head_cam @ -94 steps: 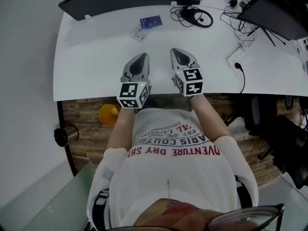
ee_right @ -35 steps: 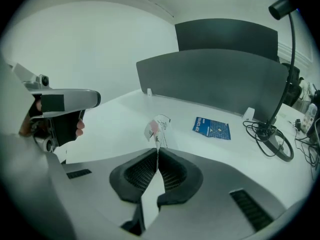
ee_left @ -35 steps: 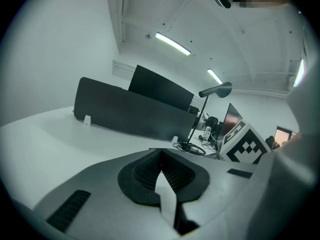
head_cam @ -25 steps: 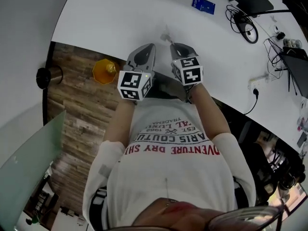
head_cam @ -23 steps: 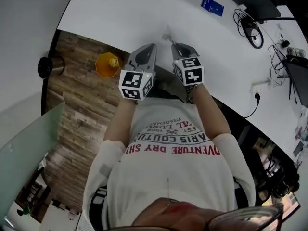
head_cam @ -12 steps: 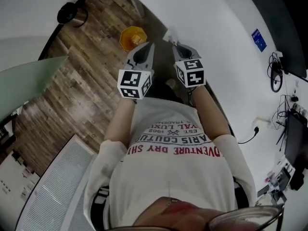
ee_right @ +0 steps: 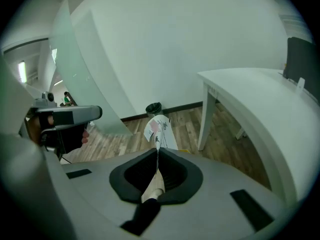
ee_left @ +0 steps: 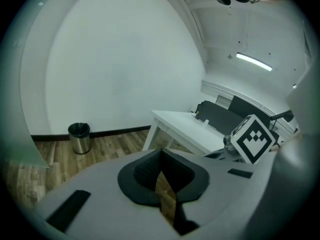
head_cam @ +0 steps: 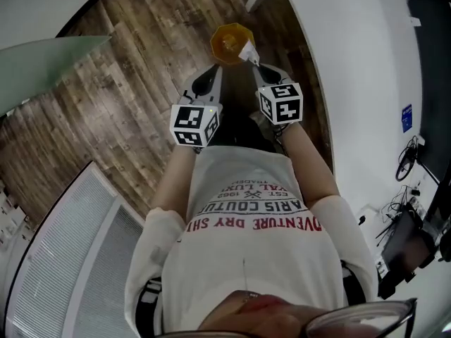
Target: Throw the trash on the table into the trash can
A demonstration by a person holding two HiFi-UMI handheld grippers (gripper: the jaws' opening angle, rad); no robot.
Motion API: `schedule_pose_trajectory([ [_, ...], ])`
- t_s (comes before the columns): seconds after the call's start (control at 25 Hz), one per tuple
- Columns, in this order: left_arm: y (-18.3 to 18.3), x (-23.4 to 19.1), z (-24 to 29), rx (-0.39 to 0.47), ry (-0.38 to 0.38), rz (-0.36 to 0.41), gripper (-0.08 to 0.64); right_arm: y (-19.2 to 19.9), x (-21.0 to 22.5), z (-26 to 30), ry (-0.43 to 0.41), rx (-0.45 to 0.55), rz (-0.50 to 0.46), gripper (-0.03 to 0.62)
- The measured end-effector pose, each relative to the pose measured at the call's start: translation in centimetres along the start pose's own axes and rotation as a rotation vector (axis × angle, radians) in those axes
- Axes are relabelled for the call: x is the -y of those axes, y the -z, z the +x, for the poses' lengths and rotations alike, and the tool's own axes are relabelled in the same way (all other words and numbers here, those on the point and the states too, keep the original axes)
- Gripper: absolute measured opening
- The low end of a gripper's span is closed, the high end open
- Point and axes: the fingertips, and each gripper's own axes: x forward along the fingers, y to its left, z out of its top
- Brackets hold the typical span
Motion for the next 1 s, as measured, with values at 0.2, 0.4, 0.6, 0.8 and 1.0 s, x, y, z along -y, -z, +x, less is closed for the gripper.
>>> schedule_pose_trajectory([
  [0.2,2.5,-8.0,2.3,-0.035,-0.055,-0.097,0.023,1.8,-0.6,9.2,-0.036,-0.103,0.024,0.032],
  [0.4,7.7,-13.1,7.3,-0.083,-0.074,-0.147,0.023,5.2,2.1,18.2,-0.024,-0.187,0.016,0.032],
  [0.6,15.4,-16.8,12.2,-0.110,-0.078,-0.190,0.023,11.1,5.1,26.1,-0.006,-0.234,0.027,0.032],
  [0.8,22.8,-18.8,16.5,-0.118,-0.096,-0.199,0.023,17.8,8.0,32.6,-0.013,-0.271,0.035,0.032],
  [1.0,28.3,-20.4,18.9,-0.126,-0.112,-0.205,0.023,22.5,10.0,37.1,-0.018,-0.293,0.005,0.032],
])
